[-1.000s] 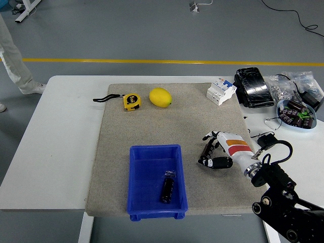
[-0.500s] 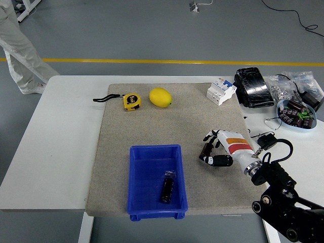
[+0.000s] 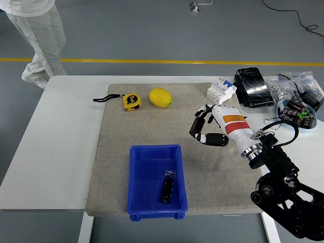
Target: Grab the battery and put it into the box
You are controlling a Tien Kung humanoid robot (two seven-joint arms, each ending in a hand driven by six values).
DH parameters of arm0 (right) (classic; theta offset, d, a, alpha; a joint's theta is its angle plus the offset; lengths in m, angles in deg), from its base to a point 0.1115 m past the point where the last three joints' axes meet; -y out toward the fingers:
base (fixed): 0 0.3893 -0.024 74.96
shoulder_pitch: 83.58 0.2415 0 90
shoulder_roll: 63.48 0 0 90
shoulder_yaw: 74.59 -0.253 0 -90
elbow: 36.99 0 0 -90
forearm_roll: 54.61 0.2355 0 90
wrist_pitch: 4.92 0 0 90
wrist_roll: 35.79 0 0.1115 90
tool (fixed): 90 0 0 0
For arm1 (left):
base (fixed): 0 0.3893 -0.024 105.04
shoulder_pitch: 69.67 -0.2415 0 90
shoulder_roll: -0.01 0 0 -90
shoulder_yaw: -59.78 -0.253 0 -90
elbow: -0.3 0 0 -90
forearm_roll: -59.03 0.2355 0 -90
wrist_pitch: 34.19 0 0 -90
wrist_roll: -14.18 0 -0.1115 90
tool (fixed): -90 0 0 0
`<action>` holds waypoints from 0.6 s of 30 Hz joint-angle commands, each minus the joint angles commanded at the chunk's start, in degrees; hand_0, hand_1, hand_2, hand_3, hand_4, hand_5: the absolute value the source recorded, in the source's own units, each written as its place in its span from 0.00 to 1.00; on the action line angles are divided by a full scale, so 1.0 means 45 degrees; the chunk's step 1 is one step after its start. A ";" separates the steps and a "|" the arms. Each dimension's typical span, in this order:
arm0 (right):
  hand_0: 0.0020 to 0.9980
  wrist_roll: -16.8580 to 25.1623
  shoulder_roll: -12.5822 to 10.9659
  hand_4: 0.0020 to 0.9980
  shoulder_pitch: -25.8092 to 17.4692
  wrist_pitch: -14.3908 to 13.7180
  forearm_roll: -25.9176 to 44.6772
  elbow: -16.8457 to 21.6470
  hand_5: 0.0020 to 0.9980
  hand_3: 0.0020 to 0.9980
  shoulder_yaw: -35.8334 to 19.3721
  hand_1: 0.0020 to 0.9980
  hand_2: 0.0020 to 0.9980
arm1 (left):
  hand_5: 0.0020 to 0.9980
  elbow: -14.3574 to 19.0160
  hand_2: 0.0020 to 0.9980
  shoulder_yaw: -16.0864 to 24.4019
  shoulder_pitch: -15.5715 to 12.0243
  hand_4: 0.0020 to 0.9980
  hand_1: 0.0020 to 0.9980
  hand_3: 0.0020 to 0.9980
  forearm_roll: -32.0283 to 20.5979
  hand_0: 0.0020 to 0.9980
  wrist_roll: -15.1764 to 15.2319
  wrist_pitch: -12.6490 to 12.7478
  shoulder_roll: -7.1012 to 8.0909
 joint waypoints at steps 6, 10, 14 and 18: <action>0.22 -0.0271 -0.0132 0.83 -0.0083 0.0352 -0.0176 0.1705 0.24 0.58 0.0792 0.43 0.51 | 0.72 -0.0006 0.76 0.0016 0.0017 0.67 0.71 0.66 0.0034 0.73 0.0003 -0.0011 -0.0008; 0.22 -0.0434 -0.0076 0.83 0.0015 0.0512 0.0116 0.2025 0.24 0.58 0.1413 0.43 0.51 | 0.72 -0.0022 0.76 0.0043 0.0020 0.67 0.71 0.66 0.0048 0.73 0.0000 0.0011 -0.0015; 0.26 -0.0680 -0.0032 0.86 0.0184 0.1068 0.0028 0.2064 0.26 0.64 0.1863 0.47 0.55 | 0.72 -0.0024 0.76 0.0014 0.0053 0.67 0.71 0.66 0.0010 0.73 0.0019 0.0014 -0.0004; 0.60 -0.0947 0.0023 0.99 0.0279 0.1566 0.0295 0.1970 0.35 0.94 0.2044 0.69 0.81 | 0.72 -0.0027 0.76 0.0031 0.0087 0.67 0.71 0.66 0.0062 0.73 0.0030 -0.0024 0.0008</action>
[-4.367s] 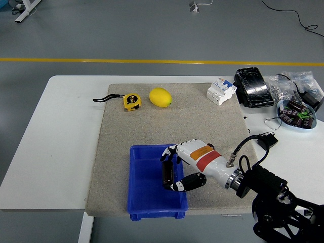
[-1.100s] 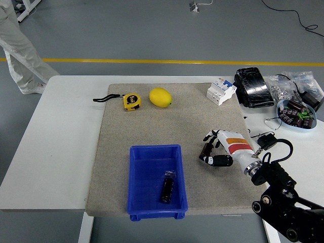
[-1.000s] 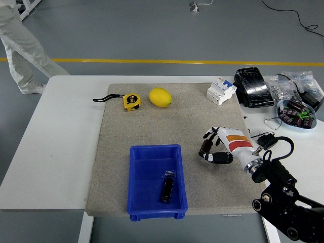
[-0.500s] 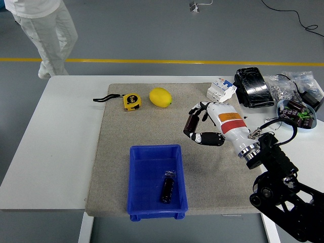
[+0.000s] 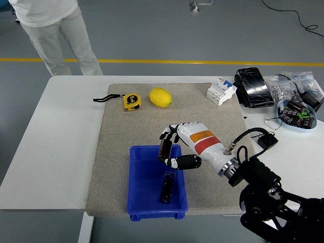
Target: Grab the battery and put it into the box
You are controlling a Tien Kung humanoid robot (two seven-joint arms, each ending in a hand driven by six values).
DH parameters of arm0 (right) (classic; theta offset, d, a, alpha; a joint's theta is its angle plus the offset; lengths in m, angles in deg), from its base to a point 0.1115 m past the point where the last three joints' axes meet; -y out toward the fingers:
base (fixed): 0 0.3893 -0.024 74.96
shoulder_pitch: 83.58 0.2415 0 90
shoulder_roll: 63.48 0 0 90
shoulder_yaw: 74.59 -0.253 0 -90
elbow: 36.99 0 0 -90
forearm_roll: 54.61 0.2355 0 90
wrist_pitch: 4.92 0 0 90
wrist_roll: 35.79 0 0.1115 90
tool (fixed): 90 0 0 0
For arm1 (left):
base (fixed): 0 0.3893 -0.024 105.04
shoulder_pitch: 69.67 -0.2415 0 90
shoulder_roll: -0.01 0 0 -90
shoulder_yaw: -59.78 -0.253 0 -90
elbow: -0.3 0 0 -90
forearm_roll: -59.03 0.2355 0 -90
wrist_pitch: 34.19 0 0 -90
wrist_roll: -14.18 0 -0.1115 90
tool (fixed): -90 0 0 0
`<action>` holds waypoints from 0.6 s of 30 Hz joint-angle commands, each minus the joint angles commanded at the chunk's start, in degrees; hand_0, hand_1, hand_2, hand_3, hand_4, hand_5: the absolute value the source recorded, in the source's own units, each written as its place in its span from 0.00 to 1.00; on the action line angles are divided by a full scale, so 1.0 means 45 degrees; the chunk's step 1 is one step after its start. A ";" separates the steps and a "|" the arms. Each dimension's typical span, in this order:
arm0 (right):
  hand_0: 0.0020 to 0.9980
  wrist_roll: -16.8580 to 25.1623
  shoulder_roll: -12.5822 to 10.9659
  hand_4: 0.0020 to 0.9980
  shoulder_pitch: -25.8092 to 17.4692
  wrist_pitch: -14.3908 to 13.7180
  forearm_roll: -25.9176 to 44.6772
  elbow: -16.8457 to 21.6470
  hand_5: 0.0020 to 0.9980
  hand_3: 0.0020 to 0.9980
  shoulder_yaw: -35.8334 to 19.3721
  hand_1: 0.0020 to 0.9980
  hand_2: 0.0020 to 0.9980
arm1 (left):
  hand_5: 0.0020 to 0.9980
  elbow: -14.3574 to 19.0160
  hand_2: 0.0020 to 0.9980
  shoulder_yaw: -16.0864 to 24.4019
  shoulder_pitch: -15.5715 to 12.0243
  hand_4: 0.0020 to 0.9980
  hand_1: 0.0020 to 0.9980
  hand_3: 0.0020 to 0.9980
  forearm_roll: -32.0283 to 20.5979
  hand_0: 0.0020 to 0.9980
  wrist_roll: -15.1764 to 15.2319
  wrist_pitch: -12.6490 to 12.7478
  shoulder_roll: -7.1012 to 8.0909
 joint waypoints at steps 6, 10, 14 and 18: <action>0.73 0.0111 0.0134 0.99 0.0073 -0.0072 0.0218 -0.0103 0.35 1.00 0.0048 0.79 0.90 | 0.72 0.0003 0.76 0.0034 -0.0034 0.67 0.71 0.66 0.0023 0.73 0.0011 -0.0040 0.0009; 0.73 0.0133 0.0187 0.99 0.0119 -0.0130 0.0265 -0.0105 0.35 1.00 0.0009 0.79 0.90 | 0.72 0.0010 0.76 0.0068 -0.0052 0.67 0.71 0.66 0.0079 0.73 0.0001 -0.0090 0.0031; 0.74 0.0132 0.0184 0.99 0.0115 -0.0224 0.0264 -0.0070 0.34 1.00 -0.0060 0.79 0.91 | 0.72 0.0012 0.76 0.0102 -0.0065 0.67 0.71 0.66 0.0134 0.73 -0.0009 -0.0120 0.0036; 0.74 0.0170 0.0084 0.98 0.0086 -0.0525 0.0360 0.0051 0.33 0.99 -0.0403 0.78 0.91 | 0.72 0.0009 0.76 0.0145 -0.0073 0.67 0.71 0.66 0.0157 0.73 -0.0023 -0.0093 0.0021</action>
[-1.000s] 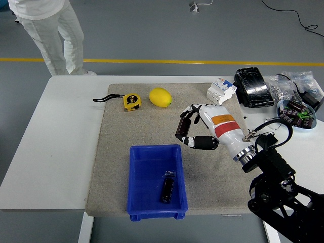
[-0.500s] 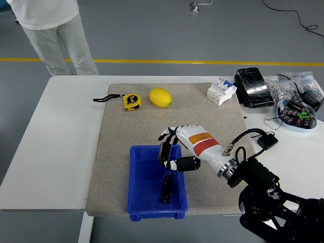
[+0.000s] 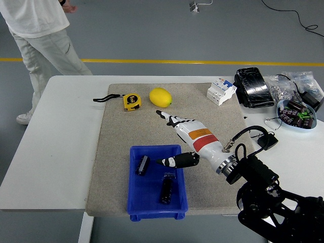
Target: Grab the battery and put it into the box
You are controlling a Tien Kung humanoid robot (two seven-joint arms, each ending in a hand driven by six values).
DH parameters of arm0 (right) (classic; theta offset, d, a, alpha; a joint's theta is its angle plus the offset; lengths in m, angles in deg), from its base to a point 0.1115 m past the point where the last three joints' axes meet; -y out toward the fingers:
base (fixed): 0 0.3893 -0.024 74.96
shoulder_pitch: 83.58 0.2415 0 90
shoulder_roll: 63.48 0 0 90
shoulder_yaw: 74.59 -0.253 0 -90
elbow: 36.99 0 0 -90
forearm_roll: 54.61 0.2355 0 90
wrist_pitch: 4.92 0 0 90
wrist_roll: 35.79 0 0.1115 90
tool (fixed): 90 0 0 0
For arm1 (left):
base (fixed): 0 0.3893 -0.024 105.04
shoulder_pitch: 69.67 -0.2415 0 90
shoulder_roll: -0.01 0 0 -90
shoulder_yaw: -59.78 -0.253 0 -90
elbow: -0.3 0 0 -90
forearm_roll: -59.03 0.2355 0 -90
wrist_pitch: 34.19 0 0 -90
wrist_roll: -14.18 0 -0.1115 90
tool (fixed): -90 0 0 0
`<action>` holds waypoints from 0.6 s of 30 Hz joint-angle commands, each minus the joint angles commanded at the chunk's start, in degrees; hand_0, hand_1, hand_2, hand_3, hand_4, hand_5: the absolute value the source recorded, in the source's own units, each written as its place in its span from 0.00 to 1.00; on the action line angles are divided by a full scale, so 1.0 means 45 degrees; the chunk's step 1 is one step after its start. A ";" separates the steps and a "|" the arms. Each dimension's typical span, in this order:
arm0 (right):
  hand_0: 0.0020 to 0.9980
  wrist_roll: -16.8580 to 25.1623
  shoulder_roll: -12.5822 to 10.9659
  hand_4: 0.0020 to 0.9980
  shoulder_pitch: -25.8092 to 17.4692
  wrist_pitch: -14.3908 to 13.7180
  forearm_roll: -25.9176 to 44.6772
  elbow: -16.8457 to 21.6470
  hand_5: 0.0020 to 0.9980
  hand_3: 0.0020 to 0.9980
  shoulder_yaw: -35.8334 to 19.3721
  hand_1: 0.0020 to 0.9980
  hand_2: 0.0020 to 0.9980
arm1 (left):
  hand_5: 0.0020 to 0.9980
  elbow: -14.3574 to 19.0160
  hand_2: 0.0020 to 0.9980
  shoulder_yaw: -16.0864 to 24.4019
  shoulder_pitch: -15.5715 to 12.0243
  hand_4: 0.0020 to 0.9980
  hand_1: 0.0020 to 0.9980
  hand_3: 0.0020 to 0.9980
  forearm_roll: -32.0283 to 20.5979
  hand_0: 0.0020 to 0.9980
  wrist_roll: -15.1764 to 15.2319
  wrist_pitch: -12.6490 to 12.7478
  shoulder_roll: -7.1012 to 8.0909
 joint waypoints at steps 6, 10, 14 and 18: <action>0.74 0.0211 -0.0302 1.00 -0.0125 -0.0424 0.0522 -0.0097 0.36 0.98 -0.0866 0.78 0.90 | 0.72 -0.0014 0.76 0.0081 0.0017 0.66 0.71 0.66 0.0068 0.73 0.0004 -0.0016 -0.0013; 0.74 0.0404 -0.0439 1.00 -0.0280 -0.0614 0.1062 -0.0347 0.36 0.98 -0.1570 0.78 0.90 | 0.72 -0.0035 0.76 0.0025 0.0043 0.66 0.71 0.66 -0.0084 0.73 0.0028 0.0036 -0.0040; 0.71 0.0832 -0.0534 1.00 -0.0446 -0.0755 0.1736 -0.0645 0.39 0.94 -0.2176 0.74 0.86 | 0.72 -0.0050 0.76 -0.0063 0.0093 0.66 0.71 0.66 -0.0209 0.73 0.0058 0.0082 -0.0069; 0.68 0.2267 -0.0616 1.00 -0.0819 -0.1222 0.3695 -0.1069 0.41 0.84 -0.2631 0.70 0.80 | 0.72 -0.0057 0.76 -0.0190 0.0132 0.67 0.71 0.66 -0.0370 0.73 0.0102 0.0134 -0.0072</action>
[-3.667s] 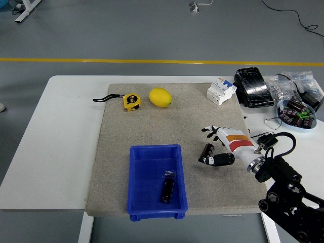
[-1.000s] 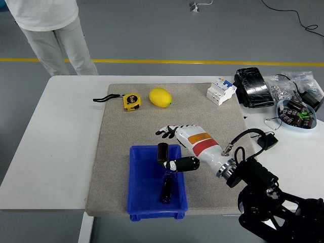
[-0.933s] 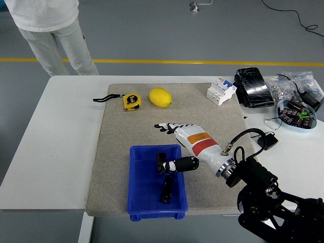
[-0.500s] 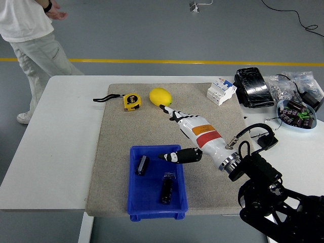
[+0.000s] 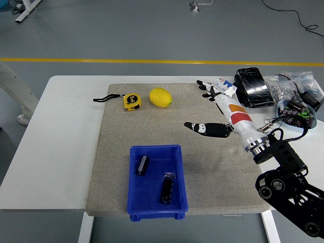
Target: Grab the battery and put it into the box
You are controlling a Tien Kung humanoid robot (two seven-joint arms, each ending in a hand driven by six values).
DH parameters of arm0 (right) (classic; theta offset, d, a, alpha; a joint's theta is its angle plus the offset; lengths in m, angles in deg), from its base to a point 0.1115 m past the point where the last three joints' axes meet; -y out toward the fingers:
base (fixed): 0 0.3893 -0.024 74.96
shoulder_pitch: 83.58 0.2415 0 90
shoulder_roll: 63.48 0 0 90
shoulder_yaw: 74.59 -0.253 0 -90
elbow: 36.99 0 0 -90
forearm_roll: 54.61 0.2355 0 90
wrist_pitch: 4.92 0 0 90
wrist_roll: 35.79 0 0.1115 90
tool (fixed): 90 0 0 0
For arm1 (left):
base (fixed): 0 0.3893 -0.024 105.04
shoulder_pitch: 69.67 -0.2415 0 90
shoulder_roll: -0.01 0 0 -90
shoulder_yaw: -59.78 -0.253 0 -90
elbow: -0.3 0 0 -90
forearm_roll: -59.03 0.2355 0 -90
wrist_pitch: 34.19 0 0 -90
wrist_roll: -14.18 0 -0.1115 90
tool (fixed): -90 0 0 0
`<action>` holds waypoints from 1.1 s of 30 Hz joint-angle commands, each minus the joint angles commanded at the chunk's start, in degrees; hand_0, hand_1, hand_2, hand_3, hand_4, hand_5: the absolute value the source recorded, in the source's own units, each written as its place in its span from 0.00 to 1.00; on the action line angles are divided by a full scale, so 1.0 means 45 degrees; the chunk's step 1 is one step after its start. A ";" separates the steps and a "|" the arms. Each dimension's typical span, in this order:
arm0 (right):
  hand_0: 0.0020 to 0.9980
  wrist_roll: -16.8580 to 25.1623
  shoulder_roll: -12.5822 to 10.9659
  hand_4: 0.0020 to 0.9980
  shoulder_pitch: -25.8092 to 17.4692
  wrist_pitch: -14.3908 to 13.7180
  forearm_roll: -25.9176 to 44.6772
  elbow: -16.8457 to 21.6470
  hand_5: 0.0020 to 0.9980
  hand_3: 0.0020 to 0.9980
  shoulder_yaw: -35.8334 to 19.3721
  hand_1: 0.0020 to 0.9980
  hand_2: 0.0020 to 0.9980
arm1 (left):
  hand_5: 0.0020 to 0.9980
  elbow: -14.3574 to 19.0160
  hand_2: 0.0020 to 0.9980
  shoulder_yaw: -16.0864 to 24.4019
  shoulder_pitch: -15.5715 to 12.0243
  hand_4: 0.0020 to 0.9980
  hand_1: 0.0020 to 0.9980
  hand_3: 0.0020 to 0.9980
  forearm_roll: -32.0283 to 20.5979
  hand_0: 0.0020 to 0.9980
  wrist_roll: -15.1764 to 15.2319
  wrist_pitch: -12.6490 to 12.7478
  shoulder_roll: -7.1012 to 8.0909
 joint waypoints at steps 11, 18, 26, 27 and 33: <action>0.72 0.2719 0.0349 1.00 -0.1444 0.0269 0.5911 -0.0614 0.62 0.83 -0.1263 0.73 0.80 | 0.72 0.0026 0.76 -0.0290 0.0028 0.67 0.71 0.66 -0.0313 0.73 0.0033 0.0061 0.0035; 0.72 0.2798 0.0853 1.00 -0.1918 0.0339 0.8519 -0.0845 0.63 0.83 -0.1460 0.73 0.80 | 0.72 0.0035 0.76 -0.0246 0.0018 0.67 0.71 0.66 -0.0246 0.73 0.0008 0.0049 0.0010; 0.72 0.3019 0.1479 1.00 -0.2296 0.0468 0.8401 -0.1254 0.64 0.82 -0.1886 0.74 0.80 | 0.72 0.0068 0.76 -0.0430 0.0011 0.67 0.71 0.66 -0.0447 0.73 -0.0003 0.0087 0.0008; 0.72 0.3024 0.1500 1.00 -0.2303 0.0475 0.8366 -0.1267 0.64 0.82 -0.1934 0.74 0.80 | 0.72 0.0071 0.76 -0.0462 0.0016 0.67 0.71 0.66 -0.0493 0.73 0.0001 0.0102 0.0008; 0.74 0.3139 0.1515 1.00 -0.2262 0.0460 0.8387 -0.1295 0.65 0.82 -0.2152 0.76 0.80 | 0.72 0.0067 0.76 -0.0548 0.0095 0.67 0.71 0.66 -0.0606 0.73 0.0021 0.0198 -0.0029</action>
